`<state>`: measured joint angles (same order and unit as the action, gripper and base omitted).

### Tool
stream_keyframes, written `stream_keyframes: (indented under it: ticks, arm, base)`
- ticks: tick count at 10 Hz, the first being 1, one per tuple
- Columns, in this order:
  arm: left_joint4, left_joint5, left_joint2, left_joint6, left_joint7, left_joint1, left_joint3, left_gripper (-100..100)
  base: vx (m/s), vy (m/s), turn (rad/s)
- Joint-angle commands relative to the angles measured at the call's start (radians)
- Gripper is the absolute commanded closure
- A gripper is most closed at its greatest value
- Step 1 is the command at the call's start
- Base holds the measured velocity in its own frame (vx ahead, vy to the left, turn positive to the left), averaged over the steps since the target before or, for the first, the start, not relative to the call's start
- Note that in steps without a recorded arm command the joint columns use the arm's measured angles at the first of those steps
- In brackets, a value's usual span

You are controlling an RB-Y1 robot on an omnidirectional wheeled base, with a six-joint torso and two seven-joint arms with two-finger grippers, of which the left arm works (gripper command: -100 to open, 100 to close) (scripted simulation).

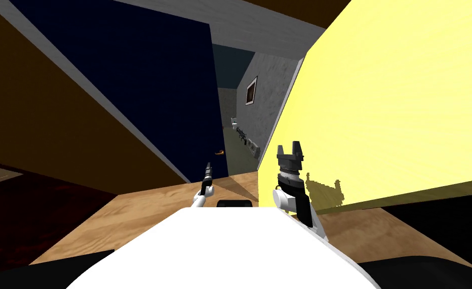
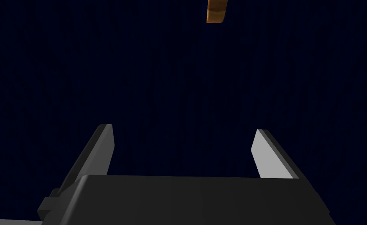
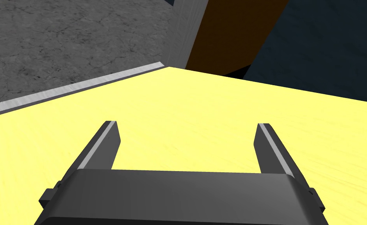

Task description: Pull the door open

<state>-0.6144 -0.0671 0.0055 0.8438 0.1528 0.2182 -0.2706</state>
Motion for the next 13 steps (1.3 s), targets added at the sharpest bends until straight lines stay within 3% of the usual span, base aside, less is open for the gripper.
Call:
stream_keyframes:
  ticks: [1, 4, 5, 8, 9, 11, 13]
  arm:
    - [0.039, -0.003, -0.012, 0.005, 0.002, 0.018, -0.008, -100]
    - [0.095, -0.007, -0.029, 0.015, 0.005, 0.043, -0.018, -100]
    - [0.095, -0.007, -0.029, 0.015, 0.005, 0.043, -0.018, -100]
    - [0.157, -0.012, -0.052, 0.026, 0.008, 0.072, -0.03, -100]
    - [0.155, -0.013, -0.047, 0.026, 0.009, 0.073, -0.03, -100]
    - [0.164, -0.016, -0.021, 0.02, 0.005, 0.072, -0.027, -100]
    - [0.164, -0.016, -0.021, 0.02, 0.005, 0.072, -0.027, -100]
  base:
    - [0.101, 0.02, -0.099]
    - [0.096, 0.013, -0.093]
    - [0.081, 0.003, -0.031]
    - [0.096, -0.017, -0.117]
    - [0.055, -0.014, -0.02]
    - [-0.104, 0.024, 0.251]
    - [-0.078, 0.013, 0.0]
